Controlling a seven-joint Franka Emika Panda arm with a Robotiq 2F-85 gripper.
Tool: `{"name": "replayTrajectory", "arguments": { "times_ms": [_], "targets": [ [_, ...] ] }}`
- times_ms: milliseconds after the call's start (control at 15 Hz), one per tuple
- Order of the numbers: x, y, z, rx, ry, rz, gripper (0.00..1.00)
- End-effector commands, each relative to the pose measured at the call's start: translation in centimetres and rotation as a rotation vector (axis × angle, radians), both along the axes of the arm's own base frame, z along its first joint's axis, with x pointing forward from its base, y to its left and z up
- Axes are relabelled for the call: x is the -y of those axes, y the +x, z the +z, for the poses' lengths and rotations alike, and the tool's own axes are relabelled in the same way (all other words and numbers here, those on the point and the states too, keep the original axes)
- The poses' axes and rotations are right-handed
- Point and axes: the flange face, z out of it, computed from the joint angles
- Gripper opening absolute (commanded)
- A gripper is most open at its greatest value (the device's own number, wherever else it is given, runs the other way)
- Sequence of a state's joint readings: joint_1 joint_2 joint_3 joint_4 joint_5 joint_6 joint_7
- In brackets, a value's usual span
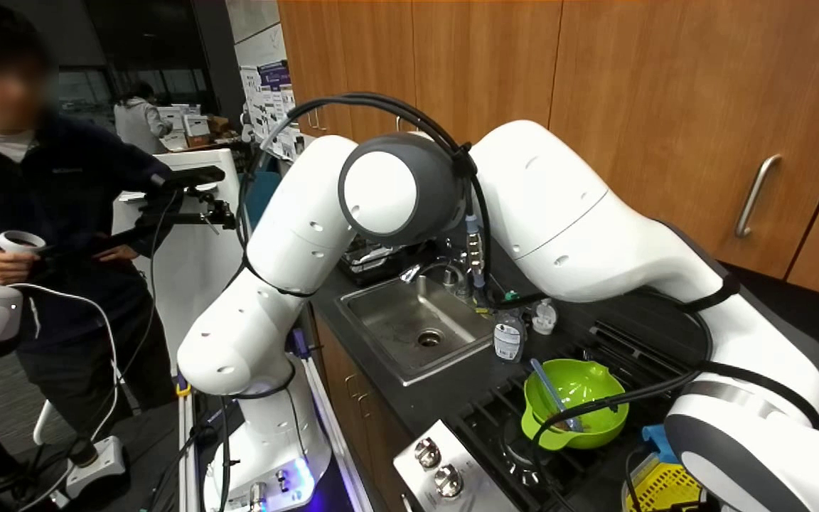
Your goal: Move the yellow bowl to the green object
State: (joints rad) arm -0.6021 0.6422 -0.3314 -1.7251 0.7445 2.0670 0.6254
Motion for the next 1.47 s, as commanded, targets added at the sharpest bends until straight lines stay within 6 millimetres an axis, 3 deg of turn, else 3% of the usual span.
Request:
{"name": "replayTrajectory", "arguments": {
  "times_ms": [0, 400, 867, 1400],
  "targets": [
    [0.1, 0.0, 0.5, 0.050, -0.026, -0.041, 1.00],
    [0.9, 1.5, 1.4, 0.095, -0.072, -0.111, 1.00],
    [0.0, 4.8, 4.1, 0.126, -0.205, -0.115, 1.00],
    [-1.5, 7.3, 3.1, 0.026, -0.208, -0.026, 1.00]
  ]
}}
